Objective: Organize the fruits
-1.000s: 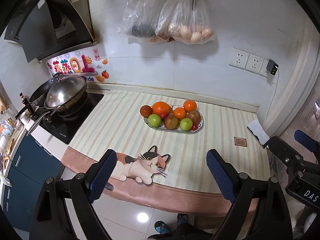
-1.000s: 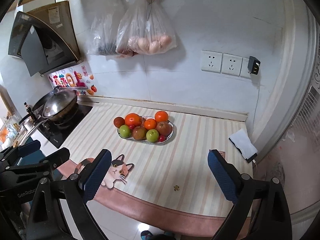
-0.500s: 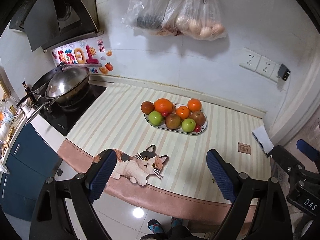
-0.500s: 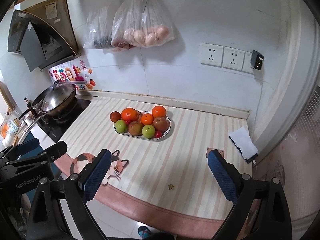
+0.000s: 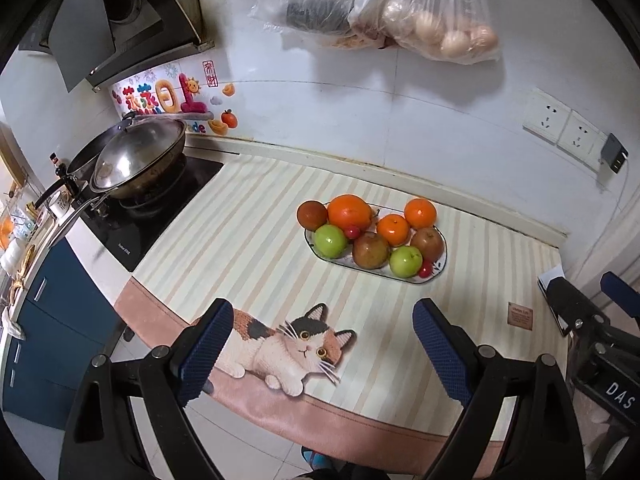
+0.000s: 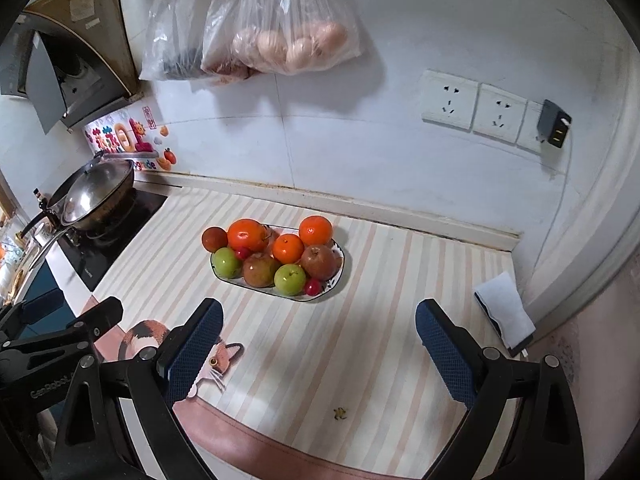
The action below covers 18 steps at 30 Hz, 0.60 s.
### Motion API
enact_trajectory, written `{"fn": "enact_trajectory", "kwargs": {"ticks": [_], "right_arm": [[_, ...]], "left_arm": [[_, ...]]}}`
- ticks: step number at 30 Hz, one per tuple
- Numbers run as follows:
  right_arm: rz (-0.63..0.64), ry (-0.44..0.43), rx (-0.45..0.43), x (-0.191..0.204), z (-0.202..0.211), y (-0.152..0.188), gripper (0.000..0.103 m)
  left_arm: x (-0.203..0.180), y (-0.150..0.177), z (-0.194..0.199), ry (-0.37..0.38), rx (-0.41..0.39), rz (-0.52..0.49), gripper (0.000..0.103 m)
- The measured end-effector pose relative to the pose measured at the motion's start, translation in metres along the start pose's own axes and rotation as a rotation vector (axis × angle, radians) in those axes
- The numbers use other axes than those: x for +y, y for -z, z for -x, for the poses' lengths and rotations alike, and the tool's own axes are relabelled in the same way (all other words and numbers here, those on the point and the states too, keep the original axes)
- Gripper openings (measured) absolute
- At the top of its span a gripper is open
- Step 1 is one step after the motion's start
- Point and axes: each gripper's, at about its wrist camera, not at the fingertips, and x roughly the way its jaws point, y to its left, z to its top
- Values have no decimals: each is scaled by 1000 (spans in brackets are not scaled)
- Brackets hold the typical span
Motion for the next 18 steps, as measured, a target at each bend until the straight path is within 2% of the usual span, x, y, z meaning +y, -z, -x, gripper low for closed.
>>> {"fn": "enact_trajectory", "kwargs": {"ticks": [9,18], "right_arm": [[15,9,26,8,-28,-8,99],[20,11,36,11,-36,-10,99]], "left_arm": [[-2,-9,-26,-15,33,-5,92],[-1,-13,-31,-15,34,-2,92]]}}
